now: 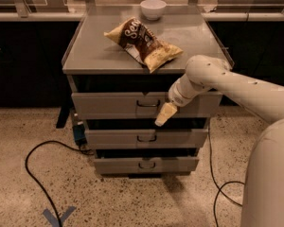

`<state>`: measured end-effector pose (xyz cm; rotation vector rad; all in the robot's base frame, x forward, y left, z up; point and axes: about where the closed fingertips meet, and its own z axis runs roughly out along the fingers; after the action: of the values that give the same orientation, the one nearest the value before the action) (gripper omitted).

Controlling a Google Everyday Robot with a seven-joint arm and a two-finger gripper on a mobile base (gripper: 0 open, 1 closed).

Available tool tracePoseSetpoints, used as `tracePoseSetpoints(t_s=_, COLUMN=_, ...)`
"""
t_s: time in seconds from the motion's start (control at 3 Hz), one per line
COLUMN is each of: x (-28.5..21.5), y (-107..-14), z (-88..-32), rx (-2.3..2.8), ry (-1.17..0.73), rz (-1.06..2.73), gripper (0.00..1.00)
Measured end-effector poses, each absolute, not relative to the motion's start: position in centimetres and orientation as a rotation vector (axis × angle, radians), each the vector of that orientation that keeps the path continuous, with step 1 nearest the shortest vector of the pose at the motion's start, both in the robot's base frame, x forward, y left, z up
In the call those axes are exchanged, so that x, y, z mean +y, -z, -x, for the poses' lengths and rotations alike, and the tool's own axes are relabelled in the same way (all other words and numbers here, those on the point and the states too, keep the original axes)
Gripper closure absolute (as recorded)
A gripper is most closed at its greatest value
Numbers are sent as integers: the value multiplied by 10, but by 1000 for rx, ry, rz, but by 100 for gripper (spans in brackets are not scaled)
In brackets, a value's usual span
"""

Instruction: Open top drawer

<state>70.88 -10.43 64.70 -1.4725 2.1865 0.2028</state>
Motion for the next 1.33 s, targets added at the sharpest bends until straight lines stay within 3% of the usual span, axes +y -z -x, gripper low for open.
tracePoseSetpoints(t_s=1.33, x=-102, y=-646, z=-680, rx=2194, ry=-287, rz=1483, gripper=0)
